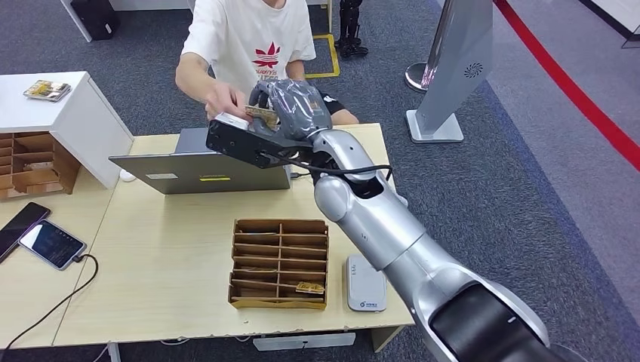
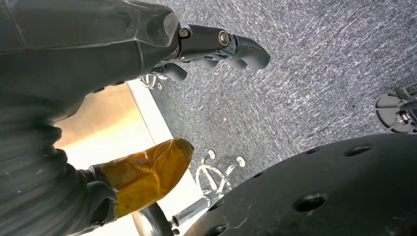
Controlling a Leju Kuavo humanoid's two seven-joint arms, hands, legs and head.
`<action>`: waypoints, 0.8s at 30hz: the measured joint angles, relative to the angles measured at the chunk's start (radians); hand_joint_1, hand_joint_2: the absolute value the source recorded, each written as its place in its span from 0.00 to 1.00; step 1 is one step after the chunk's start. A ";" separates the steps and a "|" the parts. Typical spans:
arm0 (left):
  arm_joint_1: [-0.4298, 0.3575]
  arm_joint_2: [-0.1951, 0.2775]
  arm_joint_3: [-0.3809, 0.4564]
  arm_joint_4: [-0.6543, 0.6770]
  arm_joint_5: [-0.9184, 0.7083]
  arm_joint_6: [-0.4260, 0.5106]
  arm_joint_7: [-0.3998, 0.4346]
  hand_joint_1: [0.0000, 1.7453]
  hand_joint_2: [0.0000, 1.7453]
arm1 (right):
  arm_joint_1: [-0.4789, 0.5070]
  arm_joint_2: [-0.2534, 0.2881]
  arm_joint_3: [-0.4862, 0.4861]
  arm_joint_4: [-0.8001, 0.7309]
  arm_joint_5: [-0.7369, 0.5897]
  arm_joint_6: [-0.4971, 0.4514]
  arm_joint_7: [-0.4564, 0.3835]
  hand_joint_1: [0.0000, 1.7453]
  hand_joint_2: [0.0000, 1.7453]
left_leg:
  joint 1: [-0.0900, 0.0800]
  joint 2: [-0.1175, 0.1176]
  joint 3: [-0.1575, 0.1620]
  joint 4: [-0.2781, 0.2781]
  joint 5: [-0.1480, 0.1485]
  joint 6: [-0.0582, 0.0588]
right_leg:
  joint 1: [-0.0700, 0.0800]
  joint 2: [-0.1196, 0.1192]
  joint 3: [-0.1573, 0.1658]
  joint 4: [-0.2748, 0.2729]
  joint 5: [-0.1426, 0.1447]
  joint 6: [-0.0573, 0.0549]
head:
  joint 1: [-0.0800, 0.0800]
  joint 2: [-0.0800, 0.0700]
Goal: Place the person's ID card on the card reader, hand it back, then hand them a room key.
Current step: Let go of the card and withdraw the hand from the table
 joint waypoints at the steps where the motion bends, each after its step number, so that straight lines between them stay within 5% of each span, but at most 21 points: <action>1: 0.000 0.000 0.000 0.000 0.001 0.000 -0.001 0.00 1.00 | 0.004 0.002 0.000 0.000 -0.003 0.004 -0.004 0.00 1.00 | 0.000 0.000 0.000 0.000 0.000 0.000 | 0.000 0.000 0.000 0.000 0.000 0.000 | 0.000 0.000; 5: 0.001 0.000 0.000 0.000 0.009 0.000 -0.004 0.00 1.00 | 0.016 0.010 -0.005 -0.004 -0.040 0.038 -0.025 0.00 0.00 | 0.000 0.000 0.000 0.000 0.000 0.000 | 0.000 0.000 0.000 0.000 0.000 0.000 | 0.000 0.000; 10: 0.005 0.000 0.000 0.000 0.044 0.001 -0.019 0.00 1.00 | 0.079 0.024 -0.015 -0.076 -0.268 0.194 -0.093 0.00 0.00 | 0.000 0.000 0.000 0.000 0.000 0.000 | 0.000 0.000 0.000 0.000 0.000 0.000 | 0.000 0.000; 17: 0.018 0.002 0.000 0.000 0.092 0.006 -0.047 0.00 1.00 | 0.263 -0.034 0.027 -0.349 -1.080 0.595 -0.179 0.00 0.00 | 0.000 -0.001 -0.002 0.000 -0.001 0.000 | 0.000 -0.001 -0.002 -0.001 -0.001 0.001 | 0.000 0.000; 24: 0.026 0.004 0.001 0.000 0.130 0.020 -0.046 0.00 1.00 | 0.375 -0.128 0.084 -0.592 -1.180 0.574 -0.215 0.00 0.00 | 0.000 0.000 -0.002 0.000 -0.001 0.000 | 0.000 0.000 -0.002 -0.001 0.000 0.001 | 0.000 0.000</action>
